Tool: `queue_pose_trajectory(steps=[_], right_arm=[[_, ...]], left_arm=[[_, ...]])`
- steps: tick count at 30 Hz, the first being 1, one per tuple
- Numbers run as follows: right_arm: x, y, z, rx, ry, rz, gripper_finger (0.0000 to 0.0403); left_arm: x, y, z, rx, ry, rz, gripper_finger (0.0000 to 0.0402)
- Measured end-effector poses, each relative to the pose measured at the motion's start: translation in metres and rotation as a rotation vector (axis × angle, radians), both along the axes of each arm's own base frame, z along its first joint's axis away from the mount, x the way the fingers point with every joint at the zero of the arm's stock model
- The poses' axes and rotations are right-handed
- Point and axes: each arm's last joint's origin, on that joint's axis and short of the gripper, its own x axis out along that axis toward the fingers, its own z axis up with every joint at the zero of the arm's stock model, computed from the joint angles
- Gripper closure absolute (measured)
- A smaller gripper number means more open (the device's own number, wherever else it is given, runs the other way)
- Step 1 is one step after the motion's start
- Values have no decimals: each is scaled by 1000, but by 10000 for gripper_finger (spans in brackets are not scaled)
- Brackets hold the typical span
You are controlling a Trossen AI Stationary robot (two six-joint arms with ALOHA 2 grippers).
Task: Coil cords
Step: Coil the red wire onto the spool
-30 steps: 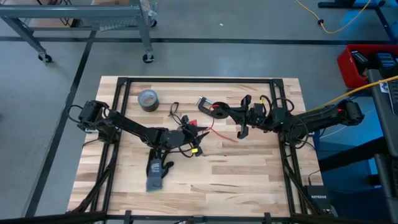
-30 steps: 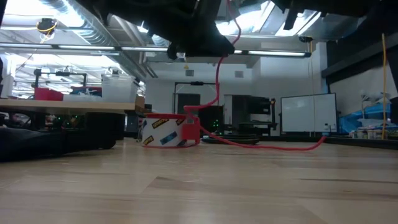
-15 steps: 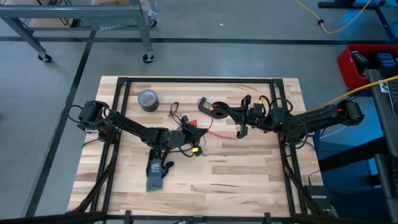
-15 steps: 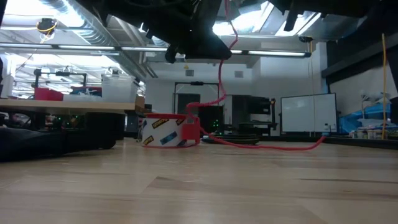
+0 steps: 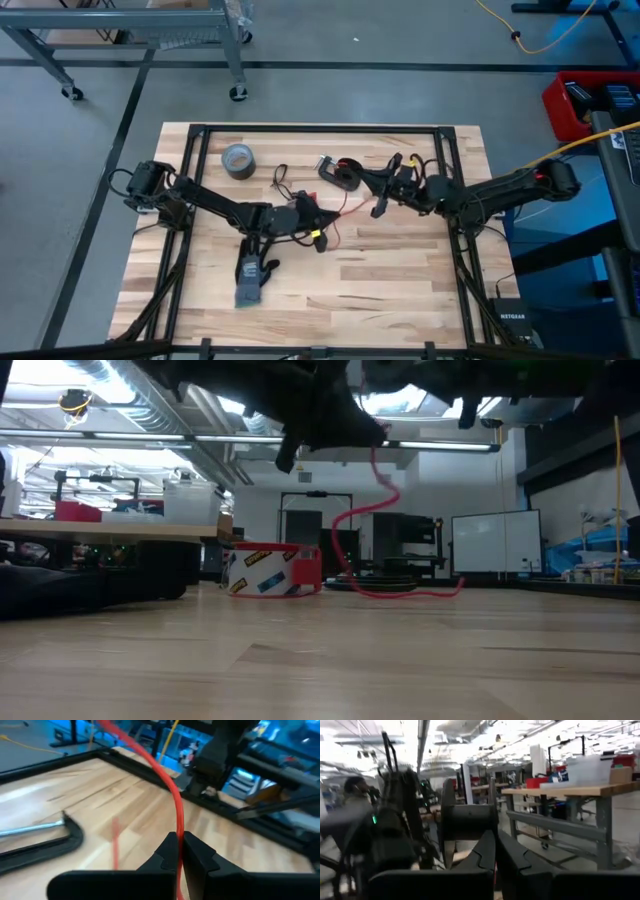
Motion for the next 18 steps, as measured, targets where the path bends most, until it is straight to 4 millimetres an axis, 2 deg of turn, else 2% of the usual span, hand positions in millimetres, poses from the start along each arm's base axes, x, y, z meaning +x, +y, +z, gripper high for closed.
queue_pose_trajectory(steps=[7, 13, 18], right_arm=[[16, 0, -10, 2, 63, -25, 398], [33, 2, -12, -26, 175, -25, 398], [37, 2, -17, -35, 255, -9, 398]], left_arm=[[11, 2, 21, -56, -54, -61, 400], [16, 0, 30, -104, -17, -66, 400], [17, 0, 35, -85, 1, -69, 400]])
